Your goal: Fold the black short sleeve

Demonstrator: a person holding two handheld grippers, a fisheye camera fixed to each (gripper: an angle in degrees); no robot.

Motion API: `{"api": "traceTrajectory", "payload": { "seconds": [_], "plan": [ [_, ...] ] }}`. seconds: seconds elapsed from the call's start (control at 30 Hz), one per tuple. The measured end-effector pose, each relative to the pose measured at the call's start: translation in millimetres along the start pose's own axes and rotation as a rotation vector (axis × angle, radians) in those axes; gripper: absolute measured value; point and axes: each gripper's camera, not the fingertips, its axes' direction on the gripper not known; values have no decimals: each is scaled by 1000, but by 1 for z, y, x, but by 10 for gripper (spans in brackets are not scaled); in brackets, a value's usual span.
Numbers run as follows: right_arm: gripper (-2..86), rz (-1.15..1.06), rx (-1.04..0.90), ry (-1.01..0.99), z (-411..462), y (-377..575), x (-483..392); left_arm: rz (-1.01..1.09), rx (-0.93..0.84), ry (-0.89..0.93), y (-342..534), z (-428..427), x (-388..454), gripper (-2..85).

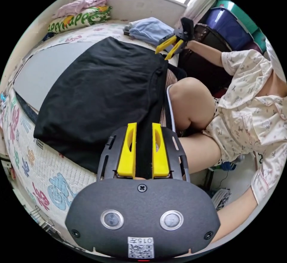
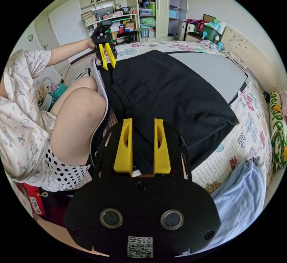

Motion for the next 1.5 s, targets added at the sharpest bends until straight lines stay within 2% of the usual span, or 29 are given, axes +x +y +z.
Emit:
{"api": "traceTrajectory", "payload": {
  "seconds": [0.2,0.33,0.43,0.53,0.63,0.73,0.83,0.9,0.97,1.03,1.1,1.17,1.27,1.3,1.37,1.5],
  "plan": [
    [103,-73,-116,0,25,21,-6,39,53,-69,-31,6,-6,90],
    [92,-110,-152,30,43,30,-14,95,-30,-115,-38,24,7,88],
    [64,-102,-147,50,51,27,-14,104,-42,-194,-38,33,9,60],
    [16,-77,-147,35,57,18,-6,91,-43,-182,-41,31,-1,32],
    [-2,-50,-155,-24,58,-3,8,98,12,-163,-46,6,-17,14],
    [-6,-82,-144,54,41,-52,37,78,69,-155,-53,-31,-49,10],
    [-3,-6,-53,237,6,-148,123,-14,152,-166,-76,-97,-129,10],
    [3,164,48,356,-13,-219,198,-174,295,-245,-101,-161,-213,16],
    [29,459,216,458,-28,-292,287,-340,434,-378,-108,-203,-265,26],
    [80,662,326,471,-30,-319,322,-489,733,-491,-87,-235,-291,75],
    [94,651,421,388,-16,-332,325,-532,855,-520,-68,-230,-290,98],
    [104,517,385,230,33,-341,309,-498,807,-529,-60,-202,-286,94],
    [123,389,220,78,109,-339,274,-416,547,-362,-60,-118,-293,106],
    [124,359,198,61,121,-337,264,-381,457,-299,-62,-83,-292,116],
    [128,274,127,86,162,-340,228,-348,365,-286,-66,-38,-285,121],
    [136,162,57,184,198,-370,194,-290,229,-373,-91,18,-281,128]
  ]
}}
